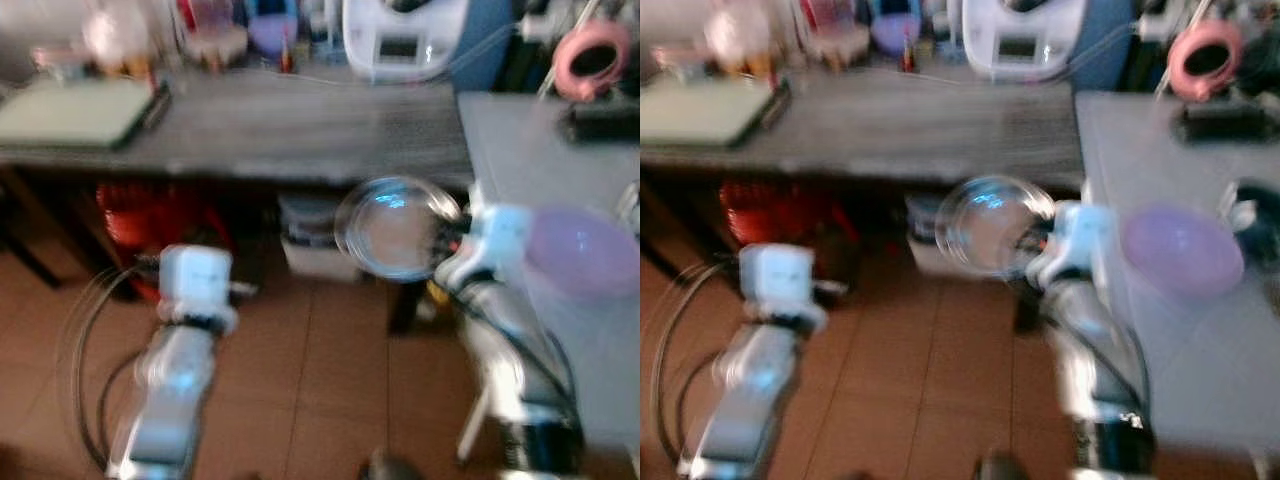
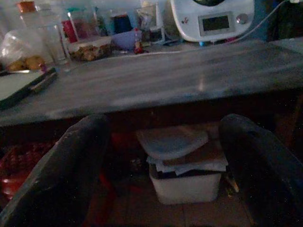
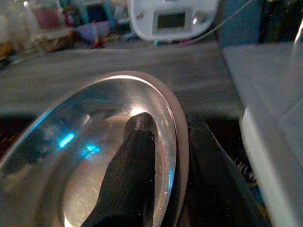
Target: Setting the table
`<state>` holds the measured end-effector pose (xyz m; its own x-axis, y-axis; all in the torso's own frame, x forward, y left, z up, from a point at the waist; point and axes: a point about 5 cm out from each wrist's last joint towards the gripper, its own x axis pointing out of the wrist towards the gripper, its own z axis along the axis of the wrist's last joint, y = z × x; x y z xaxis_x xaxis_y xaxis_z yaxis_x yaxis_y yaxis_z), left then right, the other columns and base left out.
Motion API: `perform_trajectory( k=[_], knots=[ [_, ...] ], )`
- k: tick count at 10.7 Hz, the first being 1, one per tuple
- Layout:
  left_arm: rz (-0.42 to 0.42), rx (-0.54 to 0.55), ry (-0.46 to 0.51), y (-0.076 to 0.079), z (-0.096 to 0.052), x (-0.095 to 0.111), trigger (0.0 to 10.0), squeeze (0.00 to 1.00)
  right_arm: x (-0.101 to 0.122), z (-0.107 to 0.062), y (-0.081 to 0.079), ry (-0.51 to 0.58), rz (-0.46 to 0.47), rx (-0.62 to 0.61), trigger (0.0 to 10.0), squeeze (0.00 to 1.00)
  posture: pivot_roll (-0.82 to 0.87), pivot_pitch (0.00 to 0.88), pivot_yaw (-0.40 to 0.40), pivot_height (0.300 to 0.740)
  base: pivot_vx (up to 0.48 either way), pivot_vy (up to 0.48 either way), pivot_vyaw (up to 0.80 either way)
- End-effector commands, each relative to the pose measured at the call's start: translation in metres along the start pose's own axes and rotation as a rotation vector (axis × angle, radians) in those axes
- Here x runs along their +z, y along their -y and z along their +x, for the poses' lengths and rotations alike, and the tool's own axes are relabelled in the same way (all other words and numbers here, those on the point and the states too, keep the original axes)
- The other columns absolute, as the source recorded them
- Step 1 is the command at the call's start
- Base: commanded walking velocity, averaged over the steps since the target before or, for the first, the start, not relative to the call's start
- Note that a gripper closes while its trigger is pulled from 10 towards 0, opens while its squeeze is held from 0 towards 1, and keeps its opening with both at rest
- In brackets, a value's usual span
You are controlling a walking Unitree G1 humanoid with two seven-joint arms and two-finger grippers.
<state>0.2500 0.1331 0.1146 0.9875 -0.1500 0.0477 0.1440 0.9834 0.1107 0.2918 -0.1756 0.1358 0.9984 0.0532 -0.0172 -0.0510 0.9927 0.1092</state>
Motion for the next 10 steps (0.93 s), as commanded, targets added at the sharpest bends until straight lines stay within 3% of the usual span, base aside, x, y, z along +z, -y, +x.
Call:
perform_trajectory(
  k=[1, 3, 10],
  knots=[
    [0.041, 0.021, -0.002, -0.0104, -0.0019, -0.0003, 10.0, 0.0, 0.0048, 0.0029, -0.0141, 0.026, 0.015, 0.042, 10.0, 0.0, -0.01, 0.018, 0.038, 0.74, 0.435, 0.0, 0.0],
    [0.023, 0.019, -0.007, -0.0088, -0.002, -0.0012, 10.0, 0.0, 0.0046, 0.0033, -0.0131, 0.027, 0.012, 0.043, 10.0, 0.0, -0.01, 0.023, 0.036, 0.74, 0.427, 0.0, 0.0],
    [0.028, 0.001, 0.0, -0.0051, -0.0029, 0.0003, 10.0, 0.0, 0.0049, 0.0073, -0.0125, 0.028, 0.016, 0.029, 10.0, 0.0, -0.01, 0.036, 0.034, 0.74, 0.385, 0.284, 0.0]
  ],
)
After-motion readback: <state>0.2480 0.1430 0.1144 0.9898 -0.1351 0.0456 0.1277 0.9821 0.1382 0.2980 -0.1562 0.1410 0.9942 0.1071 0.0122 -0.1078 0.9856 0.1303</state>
